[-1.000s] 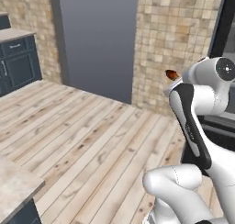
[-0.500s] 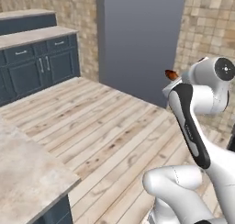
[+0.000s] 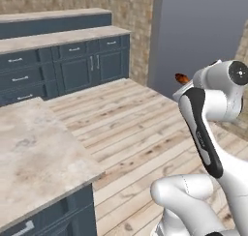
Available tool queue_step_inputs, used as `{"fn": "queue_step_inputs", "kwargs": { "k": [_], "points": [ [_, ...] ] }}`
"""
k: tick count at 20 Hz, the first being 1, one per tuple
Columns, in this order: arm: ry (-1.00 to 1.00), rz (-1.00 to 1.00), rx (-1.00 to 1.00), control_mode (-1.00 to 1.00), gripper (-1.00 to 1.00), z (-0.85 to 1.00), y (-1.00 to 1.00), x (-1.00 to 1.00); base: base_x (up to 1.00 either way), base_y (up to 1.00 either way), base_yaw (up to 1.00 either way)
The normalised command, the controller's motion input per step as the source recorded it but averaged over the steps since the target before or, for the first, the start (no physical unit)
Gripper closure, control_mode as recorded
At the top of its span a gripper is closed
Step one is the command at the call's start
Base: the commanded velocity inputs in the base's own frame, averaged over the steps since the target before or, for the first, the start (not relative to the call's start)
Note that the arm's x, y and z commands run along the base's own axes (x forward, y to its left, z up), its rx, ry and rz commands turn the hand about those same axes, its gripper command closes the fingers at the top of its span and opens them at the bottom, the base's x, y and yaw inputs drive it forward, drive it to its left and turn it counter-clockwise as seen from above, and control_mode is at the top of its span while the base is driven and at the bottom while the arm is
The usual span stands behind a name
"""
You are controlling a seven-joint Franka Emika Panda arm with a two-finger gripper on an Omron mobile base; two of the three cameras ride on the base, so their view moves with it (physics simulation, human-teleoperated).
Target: Place one eggplant and one chicken drumstick in each tupperware on the nearby counter, to pack two identical lunches.
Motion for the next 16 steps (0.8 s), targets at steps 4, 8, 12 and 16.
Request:
{"fn": "queue_step_inputs", "kwargs": {
  "k": [4, 8, 12, 16],
  "points": [
    [0.00, 0.00, 0.00, 1.00, 1.00, 0.00, 0.00, 0.00, -0.09, 0.13, 0.44],
    [0.00, 0.00, 0.00, 1.00, 1.00, 0.00, 0.00, 0.00, -0.14, 0.19, 0.38],
    [0.00, 0.00, 0.00, 1.00, 1.00, 0.00, 0.00, 0.00, -0.36, 0.64, 0.19],
    [0.00, 0.00, 0.00, 1.00, 1.00, 0.00, 0.00, 0.00, -0.38, 1.00, 0.02]
  ]
}}
